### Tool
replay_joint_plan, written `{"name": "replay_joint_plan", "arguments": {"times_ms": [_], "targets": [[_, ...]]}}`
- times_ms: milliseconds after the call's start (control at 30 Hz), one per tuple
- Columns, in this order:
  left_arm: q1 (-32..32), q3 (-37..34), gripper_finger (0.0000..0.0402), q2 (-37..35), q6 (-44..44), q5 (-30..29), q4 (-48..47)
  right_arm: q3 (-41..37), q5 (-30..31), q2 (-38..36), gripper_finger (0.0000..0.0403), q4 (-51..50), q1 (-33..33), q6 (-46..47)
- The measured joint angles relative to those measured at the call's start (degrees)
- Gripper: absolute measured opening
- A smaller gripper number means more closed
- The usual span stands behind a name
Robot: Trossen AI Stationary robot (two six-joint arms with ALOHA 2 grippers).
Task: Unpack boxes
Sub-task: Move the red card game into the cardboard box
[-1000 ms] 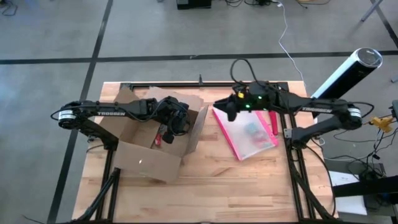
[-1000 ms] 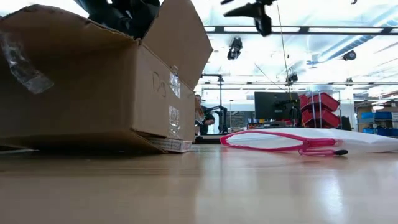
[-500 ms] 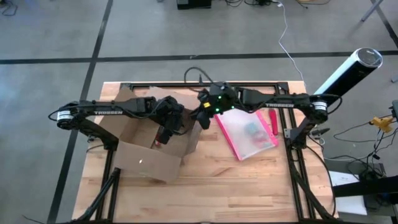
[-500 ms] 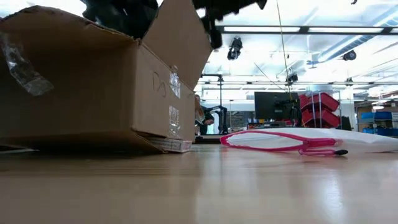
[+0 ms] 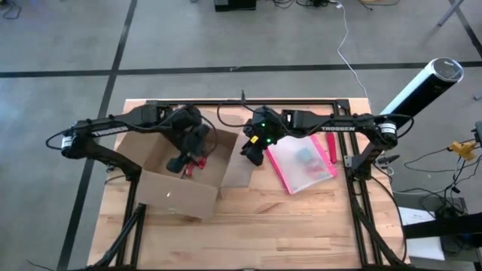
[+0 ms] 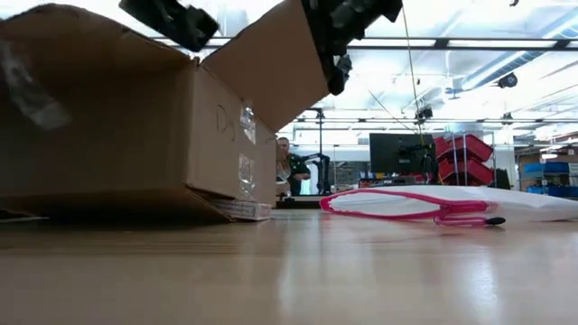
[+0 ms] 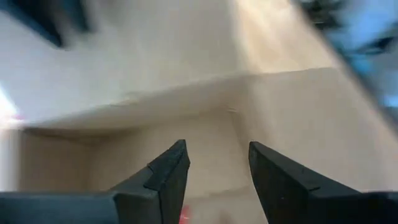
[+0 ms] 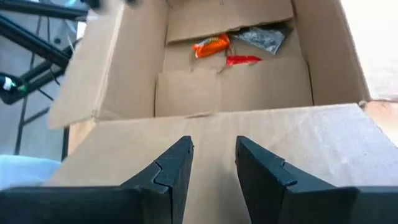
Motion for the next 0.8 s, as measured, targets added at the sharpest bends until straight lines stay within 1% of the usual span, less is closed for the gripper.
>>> {"name": "replay_joint_plan", "arguments": {"times_ms": [67,133,167,267,400,567,667,800], "targets": [[-1.77,0.57,0.0164,0.04,-1.06,1.85,-3.17,-0.21,0.0,0.04,0.0101,-0.06,0.0,-0.81],[-4.06,0.25,0.0172,0.12,-1.45,1.81,-5.87,-0.29,0.0,0.02,0.0097,0.2,0.0,-1.44],[-5.17,-0.14,0.0178,0.12,-2.07,1.57,-5.79,-0.35,-0.01,0.04,0.0097,0.17,0.0,-1.75],[-7.55,-1.94,0.0197,0.46,-5.25,1.07,-4.49,-0.45,0.0,0.24,0.0097,0.15,0.0,-2.45],[-8.82,-4.99,0.0232,2.25,-11.55,0.95,1.0,-0.49,-0.01,0.29,0.0104,0.26,0.0,-3.3],[-9.7,-7.64,0.0269,6.05,-14.68,0.93,5.47,-0.54,-0.04,0.37,0.0111,0.11,0.0,-4.19],[-10.05,-8.14,0.0278,8.78,-15.03,1.38,5.89,-0.54,-0.23,0.37,0.0112,0.05,0.0,-4.64],[-10.26,-8.22,0.0274,12.65,-16.28,1.91,7.6,-0.54,-0.34,0.37,0.0106,0.02,0.0,-5.44]]}}
